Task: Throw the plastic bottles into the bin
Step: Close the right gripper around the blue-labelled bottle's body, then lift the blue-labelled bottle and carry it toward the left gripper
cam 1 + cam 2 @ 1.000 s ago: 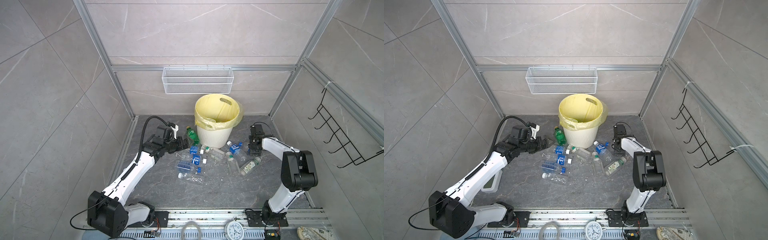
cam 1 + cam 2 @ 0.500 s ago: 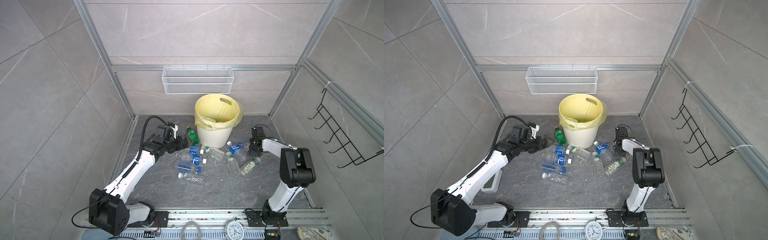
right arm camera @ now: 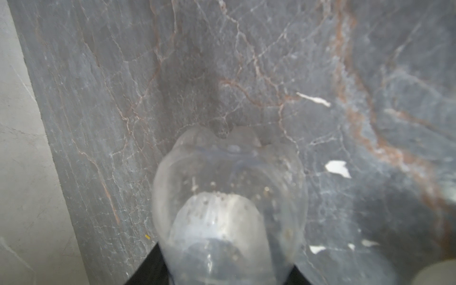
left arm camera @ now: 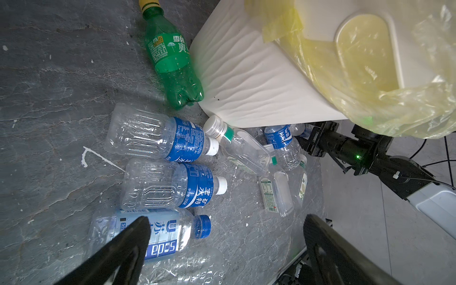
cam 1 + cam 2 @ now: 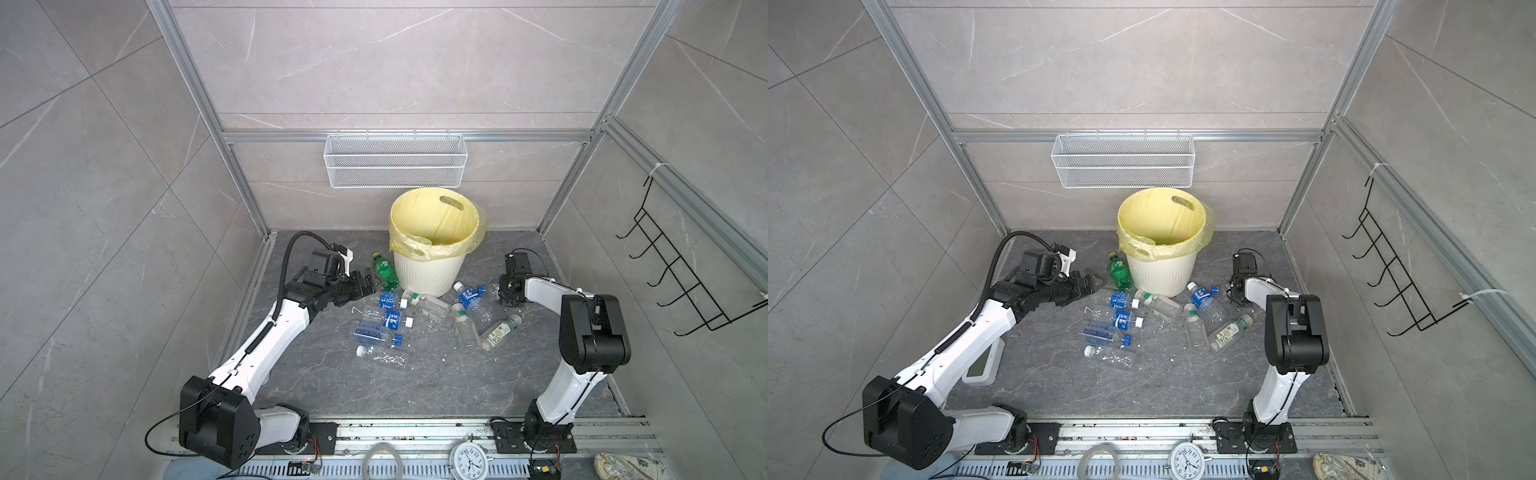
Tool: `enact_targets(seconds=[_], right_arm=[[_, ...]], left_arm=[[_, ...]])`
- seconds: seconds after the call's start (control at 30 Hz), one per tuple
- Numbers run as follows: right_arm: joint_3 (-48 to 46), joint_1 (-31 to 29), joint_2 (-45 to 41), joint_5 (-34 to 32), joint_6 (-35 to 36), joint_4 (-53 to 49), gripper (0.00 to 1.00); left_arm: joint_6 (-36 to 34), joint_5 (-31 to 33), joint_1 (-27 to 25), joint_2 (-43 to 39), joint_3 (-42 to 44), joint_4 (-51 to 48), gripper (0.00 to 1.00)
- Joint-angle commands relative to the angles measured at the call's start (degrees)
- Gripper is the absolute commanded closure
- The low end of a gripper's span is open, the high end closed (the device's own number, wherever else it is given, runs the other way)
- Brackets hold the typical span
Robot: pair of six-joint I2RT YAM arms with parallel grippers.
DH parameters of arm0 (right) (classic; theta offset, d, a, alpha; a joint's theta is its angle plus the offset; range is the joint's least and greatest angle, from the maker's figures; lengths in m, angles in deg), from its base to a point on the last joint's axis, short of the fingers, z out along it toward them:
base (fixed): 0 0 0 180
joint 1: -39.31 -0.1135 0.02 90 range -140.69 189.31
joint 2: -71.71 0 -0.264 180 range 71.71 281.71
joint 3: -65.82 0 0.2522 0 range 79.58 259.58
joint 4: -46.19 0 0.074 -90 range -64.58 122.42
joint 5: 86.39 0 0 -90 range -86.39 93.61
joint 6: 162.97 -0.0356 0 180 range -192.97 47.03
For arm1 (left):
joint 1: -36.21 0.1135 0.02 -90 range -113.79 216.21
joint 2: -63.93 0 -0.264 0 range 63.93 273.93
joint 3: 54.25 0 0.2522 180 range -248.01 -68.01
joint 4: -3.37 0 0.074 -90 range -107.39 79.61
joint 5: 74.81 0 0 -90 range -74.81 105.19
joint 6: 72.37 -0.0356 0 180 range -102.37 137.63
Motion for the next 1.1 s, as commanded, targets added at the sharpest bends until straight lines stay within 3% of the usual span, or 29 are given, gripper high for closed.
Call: enact_targets(seconds=[0.0,0.37,0.83,1.07], right_arm=[[0.9,0.3,1.1,0.2,3.1,2.0,0.54],[1.7,0.3,-2.6,2.7,10.5,6.4,0.55],[6.4,-0.8,-13.5,6.1,31.2,0.3,0.57],[9.9,-5.4,-19.7,2.0,40.0,-6.6,0.56]], left_arm=[[-0.2,-1.4,0.5,-0.5,-1.6,1.3,0.0],[0.2,-2.8,0.7,-1.4,-1.3,2.4,0.0],[0.9,-8.0,0.6,-2.2,0.2,7.5,0.0],[0.8,-10.1,0.2,-3.3,1.0,10.5,0.0]])
